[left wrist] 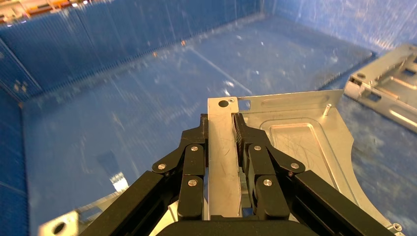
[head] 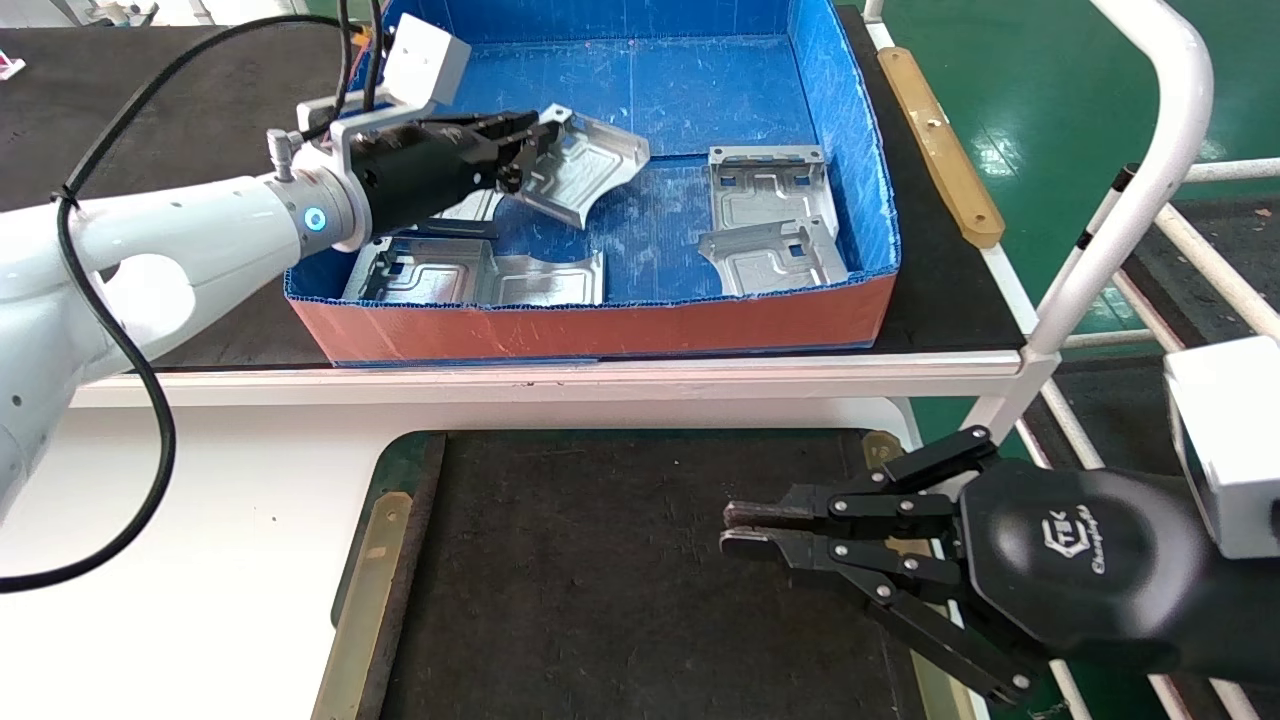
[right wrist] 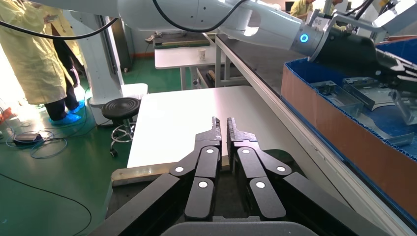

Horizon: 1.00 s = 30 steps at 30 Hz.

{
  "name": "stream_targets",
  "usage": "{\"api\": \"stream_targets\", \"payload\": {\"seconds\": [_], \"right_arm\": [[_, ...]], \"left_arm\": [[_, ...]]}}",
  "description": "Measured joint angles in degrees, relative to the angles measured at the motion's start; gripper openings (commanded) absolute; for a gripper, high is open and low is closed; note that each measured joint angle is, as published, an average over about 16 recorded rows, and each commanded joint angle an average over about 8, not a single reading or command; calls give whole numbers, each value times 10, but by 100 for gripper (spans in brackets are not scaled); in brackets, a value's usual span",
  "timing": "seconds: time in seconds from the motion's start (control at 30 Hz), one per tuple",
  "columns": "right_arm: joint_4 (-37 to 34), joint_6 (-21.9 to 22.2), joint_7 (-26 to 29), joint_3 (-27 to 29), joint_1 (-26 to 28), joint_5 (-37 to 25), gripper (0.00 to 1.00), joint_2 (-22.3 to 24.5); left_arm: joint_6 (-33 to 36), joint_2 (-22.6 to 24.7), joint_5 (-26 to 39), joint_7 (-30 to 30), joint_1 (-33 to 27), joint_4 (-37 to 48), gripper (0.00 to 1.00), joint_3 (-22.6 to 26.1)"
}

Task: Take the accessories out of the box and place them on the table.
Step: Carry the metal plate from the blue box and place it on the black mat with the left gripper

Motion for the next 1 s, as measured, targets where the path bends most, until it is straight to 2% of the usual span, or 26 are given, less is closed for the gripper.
{"api": "stream_targets", "payload": {"seconds": [0.2,0.4,1.0], "right_arm": [[0,0,0,0,0,0,100,0],[0,0,0,0,0,0,100,0],[0,0,0,-1,0,0,100,0]], "left_arm": [[30,-19,-13,18,-1,-16,0,-9],[88,-48,-32,51,4,-35,0,-21],[341,-134,-96,150,42,-73,0,-52]]}}
